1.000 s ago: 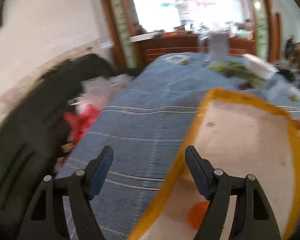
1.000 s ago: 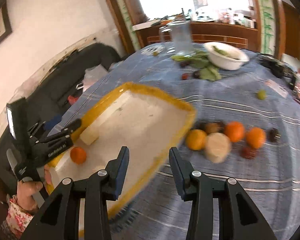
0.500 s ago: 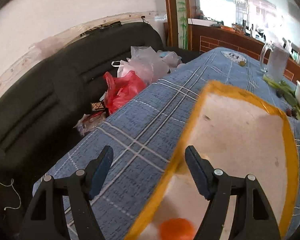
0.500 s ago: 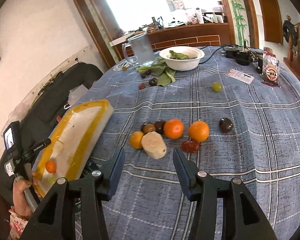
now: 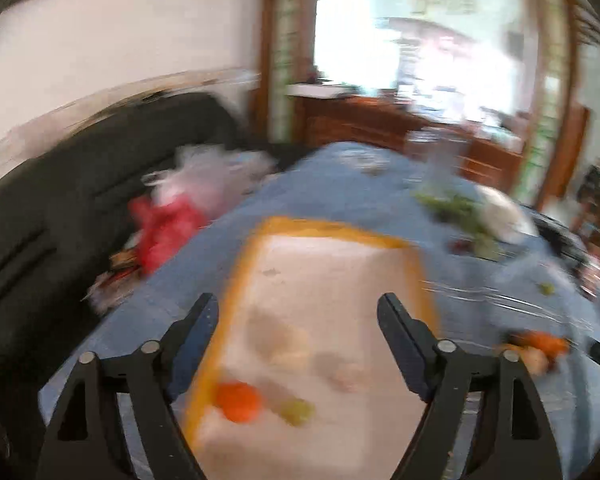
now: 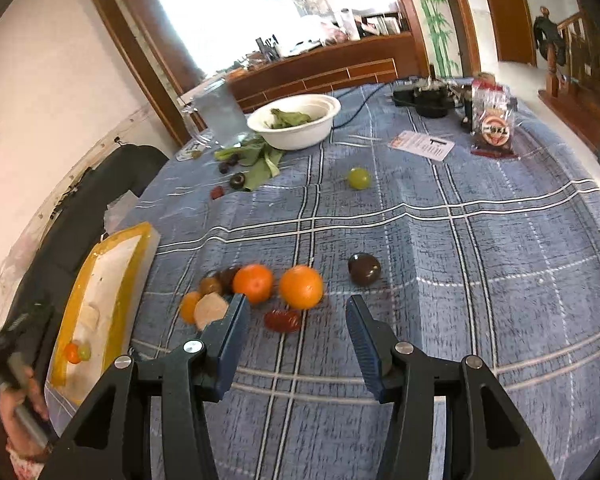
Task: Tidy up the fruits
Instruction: 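Move both grippers back over the row of fruits, then grasp the large orange with the right gripper while the left gripper grasps the round beige slice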
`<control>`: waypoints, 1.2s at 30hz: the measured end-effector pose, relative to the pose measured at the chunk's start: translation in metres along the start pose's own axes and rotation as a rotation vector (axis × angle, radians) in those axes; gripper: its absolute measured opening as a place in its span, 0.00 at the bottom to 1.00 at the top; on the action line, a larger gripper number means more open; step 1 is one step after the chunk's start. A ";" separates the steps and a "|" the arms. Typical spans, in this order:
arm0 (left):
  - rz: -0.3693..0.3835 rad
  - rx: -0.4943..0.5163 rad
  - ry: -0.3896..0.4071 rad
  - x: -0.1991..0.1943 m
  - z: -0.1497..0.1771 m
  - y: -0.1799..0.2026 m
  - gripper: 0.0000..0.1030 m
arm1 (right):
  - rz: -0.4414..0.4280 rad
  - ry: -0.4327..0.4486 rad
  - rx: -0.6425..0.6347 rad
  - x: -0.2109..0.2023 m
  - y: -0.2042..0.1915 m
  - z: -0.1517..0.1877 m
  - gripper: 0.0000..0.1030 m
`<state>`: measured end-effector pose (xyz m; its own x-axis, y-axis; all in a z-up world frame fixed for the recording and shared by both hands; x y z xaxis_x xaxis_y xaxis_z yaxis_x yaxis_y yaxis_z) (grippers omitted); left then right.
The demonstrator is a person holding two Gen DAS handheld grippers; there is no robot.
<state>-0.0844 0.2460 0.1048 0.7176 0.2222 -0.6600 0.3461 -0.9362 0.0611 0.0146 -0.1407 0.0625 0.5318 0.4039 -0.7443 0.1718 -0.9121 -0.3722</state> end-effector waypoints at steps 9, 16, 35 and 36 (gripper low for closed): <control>0.403 0.342 -0.181 0.018 0.049 0.149 0.80 | 0.012 -0.057 -0.041 0.053 -0.007 -0.013 0.52; 0.426 0.515 -0.195 0.042 0.068 0.216 0.56 | 0.043 -0.069 -0.117 0.066 -0.015 -0.010 0.50; 0.352 0.640 -0.181 0.050 0.086 0.224 0.37 | -0.015 -0.069 -0.025 0.054 0.009 -0.010 0.34; 0.361 0.626 -0.186 0.048 0.086 0.220 0.37 | -0.019 -0.068 -0.023 0.053 0.009 -0.010 0.34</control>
Point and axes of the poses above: each gripper's, at about its wrist camera, not at the fingertips, and x roughly the way its jaws point, y to its right, z to its underside, the point moved 1 cm from there along x, roughly the way its jaws point, and after that the axes turned 4 degrees about -y, right-handed, at the moved point
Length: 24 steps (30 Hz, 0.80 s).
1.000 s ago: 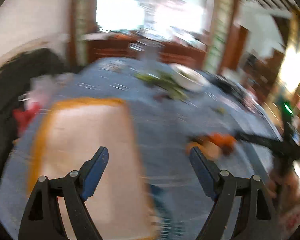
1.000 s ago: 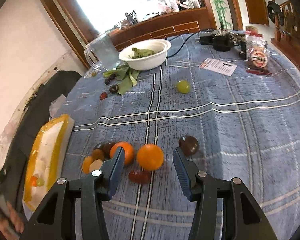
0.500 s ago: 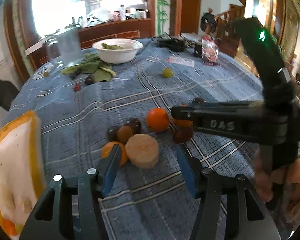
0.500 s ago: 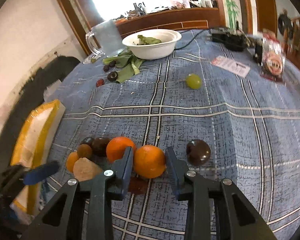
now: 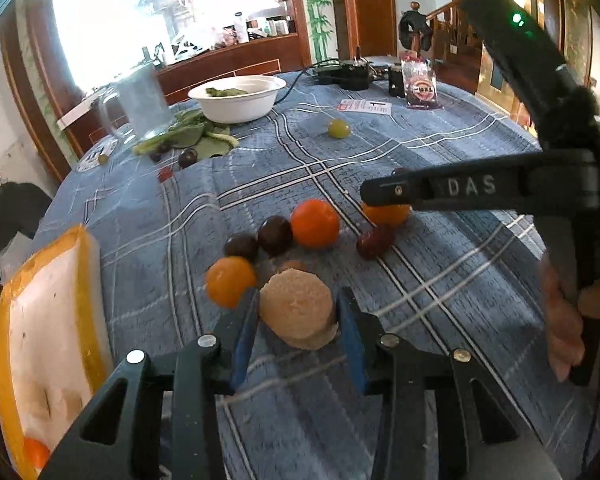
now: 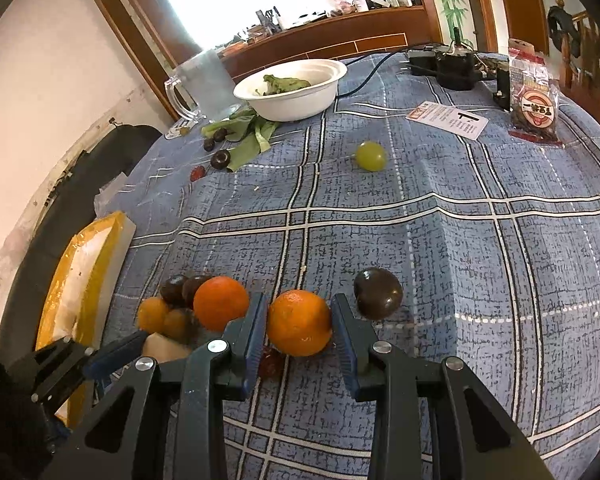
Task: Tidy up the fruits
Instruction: 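Grasp the large orange with the right gripper while the left gripper grasps the round beige slice, then carry the orange and slice into the tray and open both grippers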
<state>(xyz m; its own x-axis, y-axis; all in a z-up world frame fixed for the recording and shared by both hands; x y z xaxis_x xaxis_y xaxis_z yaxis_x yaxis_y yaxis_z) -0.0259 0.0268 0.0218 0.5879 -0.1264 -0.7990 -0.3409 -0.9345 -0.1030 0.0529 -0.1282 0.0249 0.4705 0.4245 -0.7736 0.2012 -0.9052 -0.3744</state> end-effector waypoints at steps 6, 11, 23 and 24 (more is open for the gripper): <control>-0.001 -0.005 -0.052 0.020 0.003 0.005 0.39 | 0.010 -0.012 -0.016 0.004 -0.002 0.002 0.35; -0.013 -0.014 -0.053 0.023 0.005 0.006 0.36 | 0.025 -0.011 -0.030 0.006 -0.006 0.004 0.36; 0.009 -0.275 0.073 -0.056 0.021 -0.053 0.36 | -0.052 0.059 -0.001 -0.014 -0.004 0.004 0.35; 0.002 -0.292 0.080 -0.062 0.023 -0.060 0.36 | -0.060 0.069 -0.005 -0.017 -0.006 0.004 0.35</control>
Point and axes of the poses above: each gripper's, at about its wrist camera, not at the fingertips, and x roughly the way its jaws point, y to its right, z to its underside, the point moved 1 cm from there along x, roughly the way its jaws point, and after that the axes turned 4 degrees about -y, right-handed, at the moved point
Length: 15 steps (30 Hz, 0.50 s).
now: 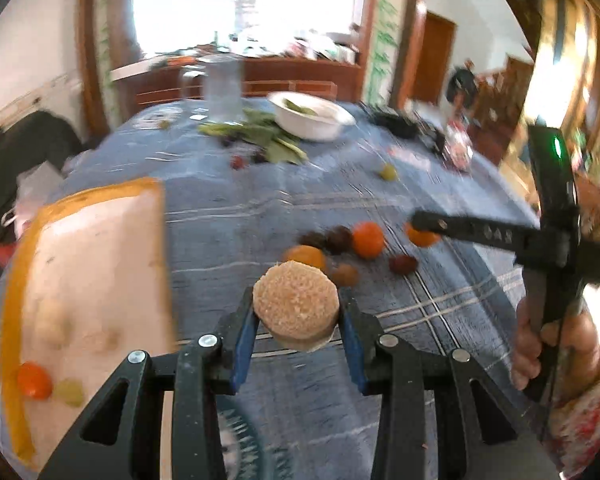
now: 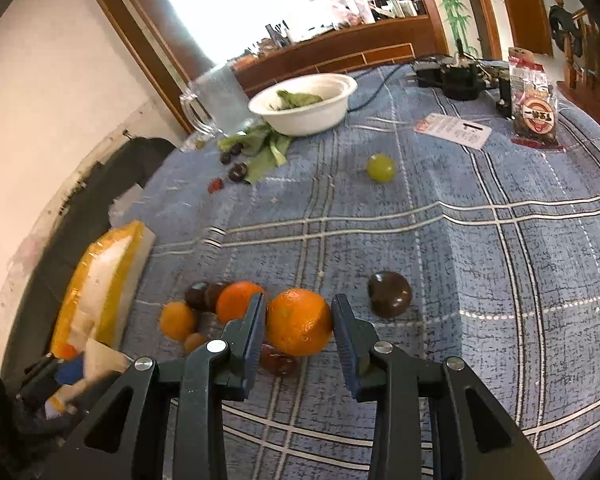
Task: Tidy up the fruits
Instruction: 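Carry the orange and slice into the tray and open both grippers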
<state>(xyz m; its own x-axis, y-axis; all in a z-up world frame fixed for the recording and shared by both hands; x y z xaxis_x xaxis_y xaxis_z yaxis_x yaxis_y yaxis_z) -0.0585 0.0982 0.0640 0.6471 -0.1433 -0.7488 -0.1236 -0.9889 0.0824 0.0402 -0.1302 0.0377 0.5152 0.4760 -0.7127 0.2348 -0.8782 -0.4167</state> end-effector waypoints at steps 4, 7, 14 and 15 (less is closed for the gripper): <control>-0.087 -0.083 0.055 -0.033 0.002 -0.043 0.36 | -0.002 0.027 -0.032 -0.005 -0.011 0.004 0.35; -0.152 -0.150 0.091 -0.054 0.008 -0.080 0.37 | 0.019 0.040 -0.060 -0.007 -0.024 0.006 0.35; -0.238 -0.313 0.111 -0.075 0.026 -0.155 0.37 | -0.050 0.090 -0.160 -0.030 -0.103 0.009 0.35; -0.234 -0.330 0.099 -0.073 0.029 -0.161 0.37 | -0.077 0.081 -0.190 -0.029 -0.122 0.010 0.35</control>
Point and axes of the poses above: each gripper's, at about its wrist camera, not at the fingertips, and x roughly the way its jaws point, y to its right, z to its underside, the point moved 1 cm from there along x, roughly the way its jaws point, and after that the axes turned 4 degrees about -y, right-handed, at the moved point
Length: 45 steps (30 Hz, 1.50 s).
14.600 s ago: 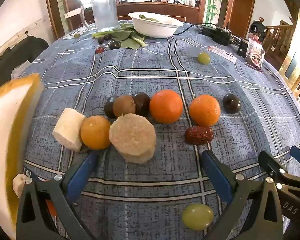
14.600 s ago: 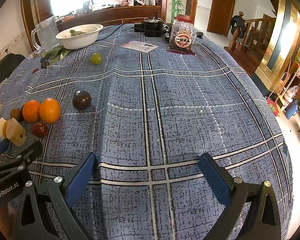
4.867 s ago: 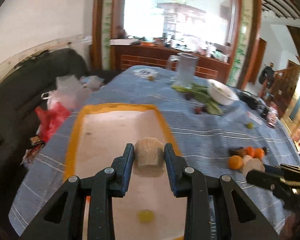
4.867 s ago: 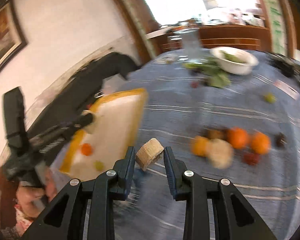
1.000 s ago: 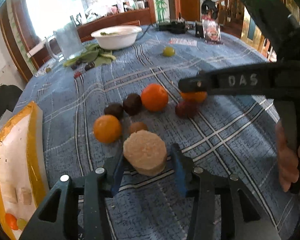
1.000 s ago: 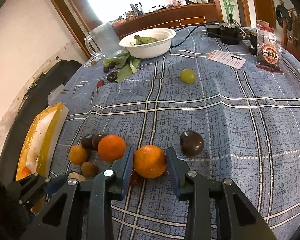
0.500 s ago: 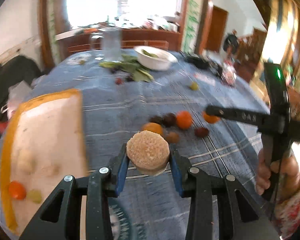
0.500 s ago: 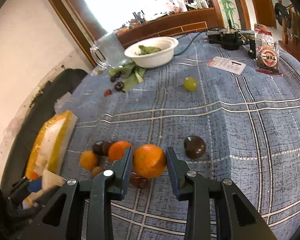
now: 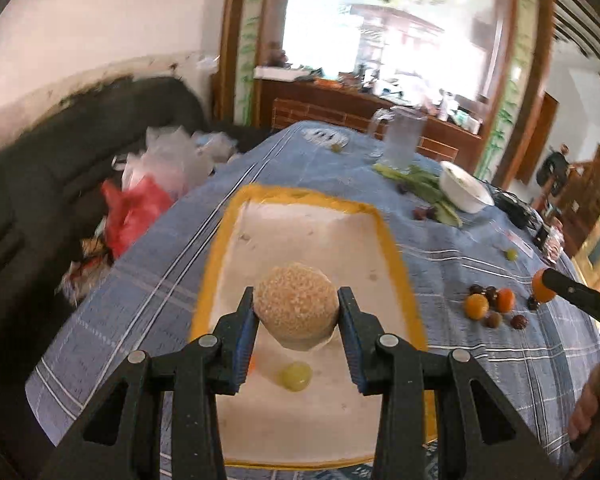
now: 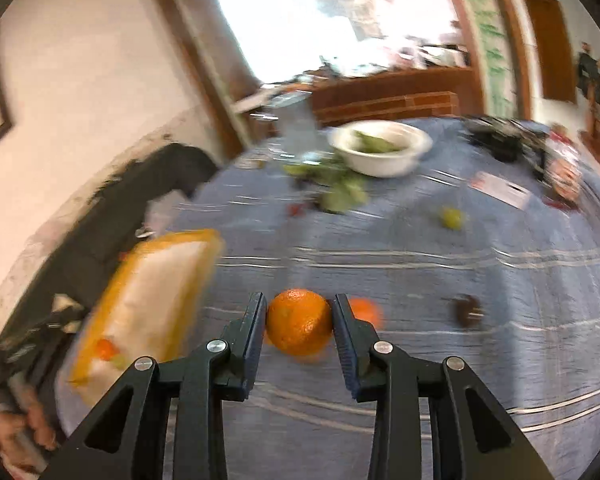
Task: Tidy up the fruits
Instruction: 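Carry the orange and slice into the tray and open both grippers, then move both grippers back over the remaining fruits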
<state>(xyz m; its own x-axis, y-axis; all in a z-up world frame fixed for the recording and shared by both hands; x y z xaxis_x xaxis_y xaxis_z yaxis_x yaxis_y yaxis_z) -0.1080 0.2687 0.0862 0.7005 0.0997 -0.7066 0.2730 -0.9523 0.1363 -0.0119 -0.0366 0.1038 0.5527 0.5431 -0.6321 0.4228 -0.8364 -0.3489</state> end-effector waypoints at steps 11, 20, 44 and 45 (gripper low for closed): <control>0.019 -0.056 -0.093 0.035 0.024 -0.018 0.37 | -0.057 -0.209 -0.240 0.102 -0.124 0.014 0.36; 0.067 -0.097 -0.102 0.039 0.026 -0.028 0.38 | 0.004 -0.290 -0.232 0.168 -0.136 0.009 0.36; -0.057 0.178 0.017 -0.009 0.033 0.059 0.70 | 0.081 -0.124 -0.079 0.054 -0.047 0.005 0.62; -0.050 0.193 0.017 -0.011 0.034 0.067 0.70 | 0.090 -0.126 -0.070 0.049 -0.040 0.008 0.62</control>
<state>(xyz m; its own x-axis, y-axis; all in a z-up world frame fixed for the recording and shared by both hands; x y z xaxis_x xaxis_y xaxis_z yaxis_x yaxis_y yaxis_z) -0.1200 0.1943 0.0791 0.7009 0.1518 -0.6969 0.1776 -0.9835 -0.0356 -0.0071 0.0226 0.0814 0.4983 0.4490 -0.7417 0.4270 -0.8716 -0.2408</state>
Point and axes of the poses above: each gripper's, at about its wrist camera, not at the fingertips, and x roughly the way its jaws point, y to its right, z to its underside, the point moved 1 cm from there along x, roughly the way its jaws point, and after that the axes turned 4 degrees about -y, right-handed, at the moved point
